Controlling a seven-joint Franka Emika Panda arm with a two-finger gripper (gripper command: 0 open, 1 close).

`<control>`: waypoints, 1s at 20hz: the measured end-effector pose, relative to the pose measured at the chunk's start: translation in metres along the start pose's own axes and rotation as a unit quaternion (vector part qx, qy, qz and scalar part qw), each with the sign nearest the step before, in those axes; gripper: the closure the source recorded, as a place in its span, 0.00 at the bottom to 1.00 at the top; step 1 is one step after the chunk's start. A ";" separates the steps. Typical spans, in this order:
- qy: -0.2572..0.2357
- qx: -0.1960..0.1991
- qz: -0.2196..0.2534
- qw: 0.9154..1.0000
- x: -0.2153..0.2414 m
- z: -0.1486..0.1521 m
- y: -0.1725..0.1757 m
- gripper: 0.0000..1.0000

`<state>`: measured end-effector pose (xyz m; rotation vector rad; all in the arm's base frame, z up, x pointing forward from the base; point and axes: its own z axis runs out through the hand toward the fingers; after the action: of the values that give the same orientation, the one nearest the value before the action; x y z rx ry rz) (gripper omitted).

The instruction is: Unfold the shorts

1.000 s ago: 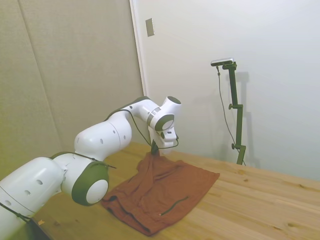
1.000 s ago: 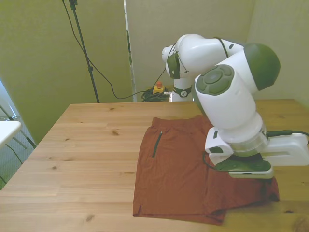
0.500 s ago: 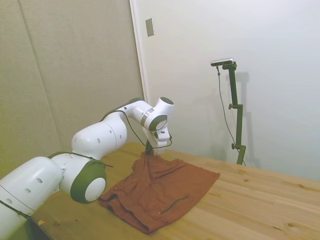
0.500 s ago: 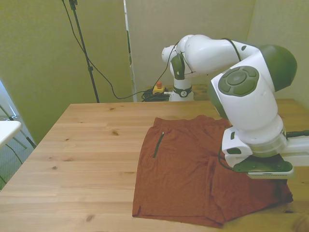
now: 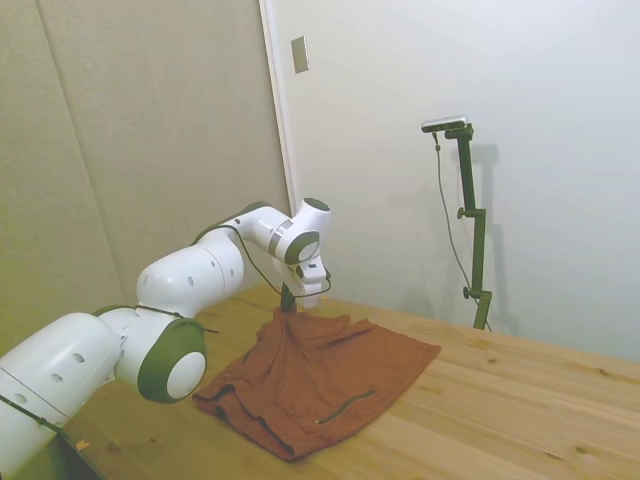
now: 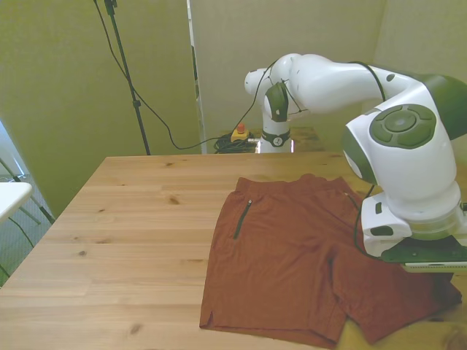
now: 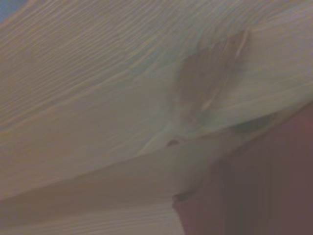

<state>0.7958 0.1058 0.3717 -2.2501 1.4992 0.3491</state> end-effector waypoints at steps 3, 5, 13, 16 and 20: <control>0.027 0.003 0.005 1.000 0.004 -0.004 -0.001 0.00; 0.046 0.006 0.010 0.999 0.003 -0.010 -0.002 0.00; 0.207 -0.022 0.075 0.975 0.013 -0.056 0.007 0.00; 0.205 -0.063 0.053 0.975 0.016 -0.078 0.021 0.00; 0.192 -0.094 0.000 0.977 0.041 -0.121 0.043 0.00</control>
<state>0.7701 0.0015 0.4524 -2.5795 1.7141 0.0560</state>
